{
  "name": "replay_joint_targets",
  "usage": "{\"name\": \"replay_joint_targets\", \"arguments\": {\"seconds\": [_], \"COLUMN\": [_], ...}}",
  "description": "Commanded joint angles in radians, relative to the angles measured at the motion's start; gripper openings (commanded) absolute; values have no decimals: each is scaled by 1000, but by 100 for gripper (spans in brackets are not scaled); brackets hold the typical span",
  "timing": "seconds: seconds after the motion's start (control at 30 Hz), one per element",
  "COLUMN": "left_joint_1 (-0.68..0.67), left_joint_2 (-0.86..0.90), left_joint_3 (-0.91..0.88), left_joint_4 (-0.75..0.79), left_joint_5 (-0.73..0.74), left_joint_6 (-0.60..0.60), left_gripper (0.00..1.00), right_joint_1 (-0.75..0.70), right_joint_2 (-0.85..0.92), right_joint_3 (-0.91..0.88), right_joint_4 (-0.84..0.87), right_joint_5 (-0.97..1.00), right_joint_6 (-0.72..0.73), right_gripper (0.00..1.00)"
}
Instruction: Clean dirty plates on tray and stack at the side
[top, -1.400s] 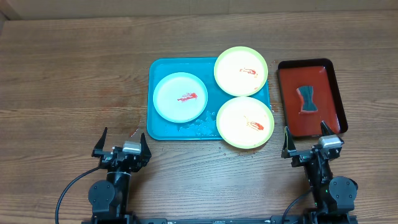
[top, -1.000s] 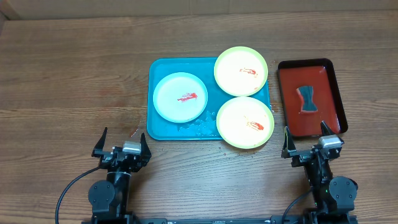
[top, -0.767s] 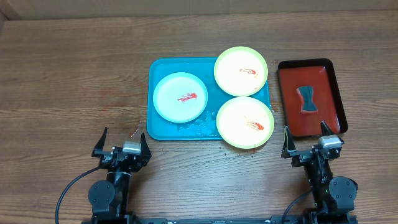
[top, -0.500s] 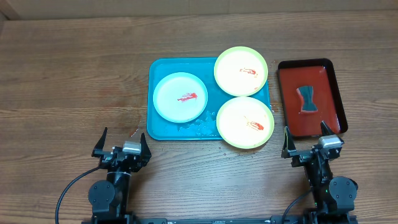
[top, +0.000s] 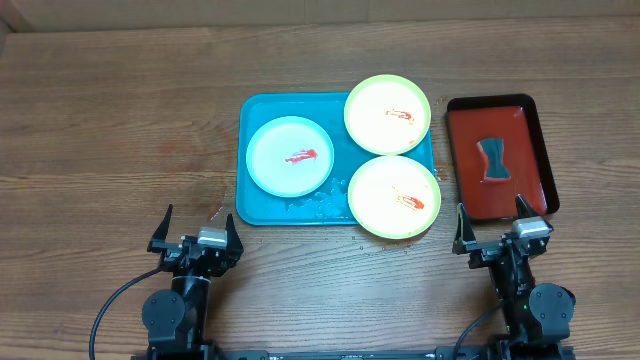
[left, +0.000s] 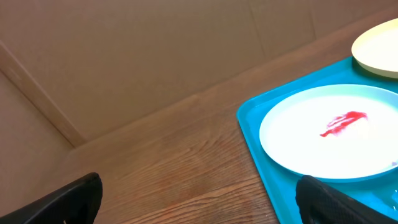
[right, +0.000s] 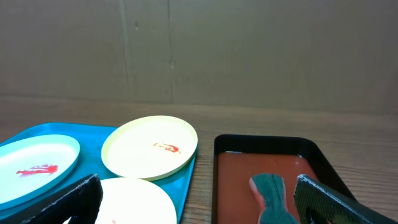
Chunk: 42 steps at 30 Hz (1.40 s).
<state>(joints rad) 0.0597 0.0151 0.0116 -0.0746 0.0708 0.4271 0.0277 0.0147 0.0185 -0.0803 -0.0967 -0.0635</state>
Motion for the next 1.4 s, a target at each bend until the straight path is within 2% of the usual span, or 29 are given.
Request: {"name": "replay_joint_targets", "arguments": {"seconds": [0.0, 0.5, 0.63, 0.8, 0.97, 1.13, 1.37], "left_joint_1": [2, 2, 2, 2, 2, 2, -3], "left_joint_2": [-10, -10, -10, -10, 12, 154, 481], "left_joint_3": [-7, -7, -6, 16, 72, 253, 552], "left_joint_4": [3, 8, 9, -5, -11, -116, -270], "left_joint_5": [-3, 45, 61, 196, 274, 318, 323], "left_joint_6": [22, 9, -75, -98, -185, -189, -188], "left_gripper": [100, 100, 100, 100, 100, 100, 100], "right_joint_1": [6, 6, 6, 6, 5, 5, 5], "right_joint_2": [-12, -12, -12, -12, -11, 53, 290], "right_joint_3": [-10, -10, -10, 3, 79, 238, 470], "right_joint_4": [4, 26, 27, 26, -14, -153, -304], "right_joint_5": [6, 6, 0, -93, -107, -107, -107], "right_joint_6": [5, 5, 12, 13, 69, 67, 64], "right_gripper": [100, 100, 100, 100, 100, 100, 100]}}
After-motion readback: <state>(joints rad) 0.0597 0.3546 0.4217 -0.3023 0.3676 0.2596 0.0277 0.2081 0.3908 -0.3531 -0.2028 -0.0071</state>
